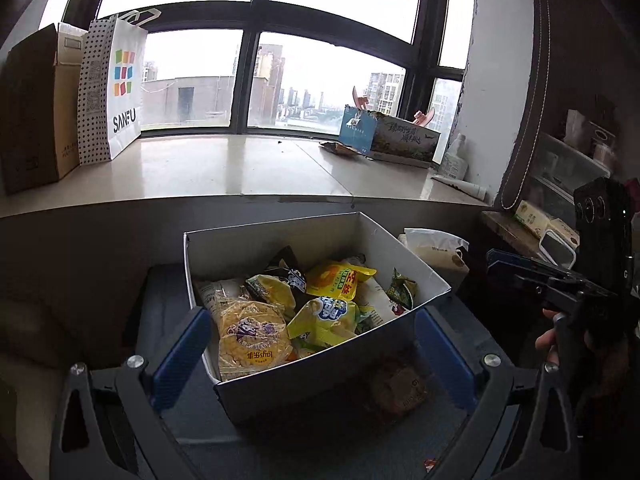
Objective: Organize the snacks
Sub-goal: 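Drop the olive bag in the box with the right tool while the left drops the jelly cup, then grasp the round bread pack with the right tool while the left grasps the wrapped cake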
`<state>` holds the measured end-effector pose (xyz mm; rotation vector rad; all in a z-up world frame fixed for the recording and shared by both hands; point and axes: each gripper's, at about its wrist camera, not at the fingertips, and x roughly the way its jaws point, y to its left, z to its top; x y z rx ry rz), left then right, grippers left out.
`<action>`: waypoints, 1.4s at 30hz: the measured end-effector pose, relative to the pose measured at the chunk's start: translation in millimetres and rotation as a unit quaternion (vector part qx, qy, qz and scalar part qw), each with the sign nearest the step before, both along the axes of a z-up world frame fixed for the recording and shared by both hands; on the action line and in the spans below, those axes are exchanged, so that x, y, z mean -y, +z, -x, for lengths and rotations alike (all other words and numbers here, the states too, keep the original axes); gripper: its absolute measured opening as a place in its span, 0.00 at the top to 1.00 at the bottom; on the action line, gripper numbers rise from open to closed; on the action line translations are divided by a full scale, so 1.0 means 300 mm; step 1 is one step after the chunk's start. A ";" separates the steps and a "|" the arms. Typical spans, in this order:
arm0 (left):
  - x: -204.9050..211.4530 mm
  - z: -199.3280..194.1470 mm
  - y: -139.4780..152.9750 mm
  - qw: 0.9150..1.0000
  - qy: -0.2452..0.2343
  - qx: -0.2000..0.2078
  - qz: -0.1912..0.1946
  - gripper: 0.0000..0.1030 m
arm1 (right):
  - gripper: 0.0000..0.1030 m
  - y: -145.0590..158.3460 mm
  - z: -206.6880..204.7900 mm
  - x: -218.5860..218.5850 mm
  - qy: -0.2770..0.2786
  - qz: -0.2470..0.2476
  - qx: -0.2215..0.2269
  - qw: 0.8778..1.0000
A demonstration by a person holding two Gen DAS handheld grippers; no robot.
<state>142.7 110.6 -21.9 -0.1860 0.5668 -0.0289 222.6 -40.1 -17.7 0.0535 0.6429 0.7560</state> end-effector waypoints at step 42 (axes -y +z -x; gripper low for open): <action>0.247 0.417 -0.257 0.996 -0.058 -0.047 0.053 0.00 | 0.00 -0.566 0.010 -0.216 -0.053 0.213 -0.109 0.970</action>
